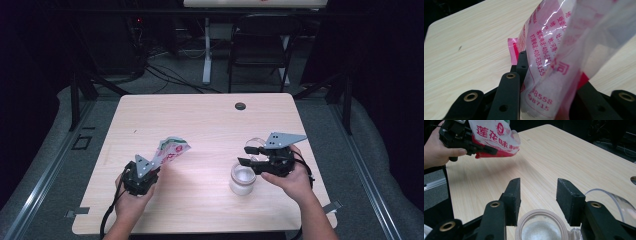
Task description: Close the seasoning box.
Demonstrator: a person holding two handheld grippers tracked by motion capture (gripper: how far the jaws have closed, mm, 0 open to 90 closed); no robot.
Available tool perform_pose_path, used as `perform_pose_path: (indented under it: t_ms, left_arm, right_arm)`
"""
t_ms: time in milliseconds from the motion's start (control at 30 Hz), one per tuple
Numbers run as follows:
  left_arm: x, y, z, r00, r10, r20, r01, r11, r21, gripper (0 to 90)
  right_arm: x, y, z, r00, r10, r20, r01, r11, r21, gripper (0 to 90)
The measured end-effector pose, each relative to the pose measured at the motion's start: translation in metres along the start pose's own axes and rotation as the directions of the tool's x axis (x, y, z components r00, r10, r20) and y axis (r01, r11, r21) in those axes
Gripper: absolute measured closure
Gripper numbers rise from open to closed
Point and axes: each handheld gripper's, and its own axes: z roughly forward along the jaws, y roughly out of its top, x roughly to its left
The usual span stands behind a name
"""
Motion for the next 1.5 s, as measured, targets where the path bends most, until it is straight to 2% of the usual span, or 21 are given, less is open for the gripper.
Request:
perform_pose_path:
  t_ms: [233,300,400,533,667,800,1033,1233,1400,1500]
  left_arm:
    - [0.015,-0.013,0.003,0.9976,-0.047,-0.051,0.049,0.9984,0.029,74.3]
    - [0.02,-0.016,0.004,0.9957,-0.052,-0.077,0.055,0.9978,0.037,74.3]
    - [0.027,-0.019,0.004,0.9917,-0.083,-0.098,0.087,0.9954,0.039,74.2]
    - [0.036,-0.024,0.004,0.9831,-0.082,-0.163,0.093,0.9941,0.056,74.1]
    - [0.045,-0.029,0.004,0.9722,-0.123,-0.199,0.137,0.9885,0.063,73.8]
    - [0.05,-0.034,0.008,0.9633,-0.143,-0.227,0.164,0.9833,0.078,73.5]
    - [0.049,-0.035,0.013,0.9616,-0.135,-0.239,0.165,0.9804,0.108,71.7]
    - [0.049,-0.036,0.014,0.9643,-0.159,-0.212,0.186,0.9757,0.115,66.6]
    - [0.048,-0.034,0.011,0.9654,-0.16,-0.206,0.184,0.9778,0.101,54.9]
    - [0.046,-0.032,0.01,0.9681,-0.165,-0.189,0.186,0.9777,0.098,45.1]
  right_arm:
    - [0.001,0.0,0.001,1.0,0.001,0.0,-0.001,1.0,-0.004,54.1]
    - [0.001,0.0,0.0,1.0,0.0,0.001,0.0,1.0,-0.004,54.1]
    - [0.0,-0.001,0.0,1.0,0.001,0.003,-0.001,1.0,-0.006,54.1]
    - [0.0,-0.001,0.0,1.0,0.001,0.006,-0.001,1.0,-0.004,54.0]
    - [-0.001,-0.001,0.0,1.0,-0.002,0.007,0.002,1.0,-0.002,53.9]
    - [0.0,-0.002,0.002,1.0,0.002,0.007,-0.002,1.0,-0.001,53.9]
    - [-0.001,-0.002,0.002,0.9999,0.001,0.012,-0.001,1.0,0.003,53.4]
    - [-0.003,-0.003,0.001,0.9999,0.005,0.013,-0.005,1.0,0.0,53.0]
    - [-0.003,-0.003,0.001,0.9999,0.006,0.016,-0.006,1.0,0.005,52.7]
    - [-0.003,-0.003,0.001,0.9998,0.007,0.016,-0.008,1.0,0.005,52.5]
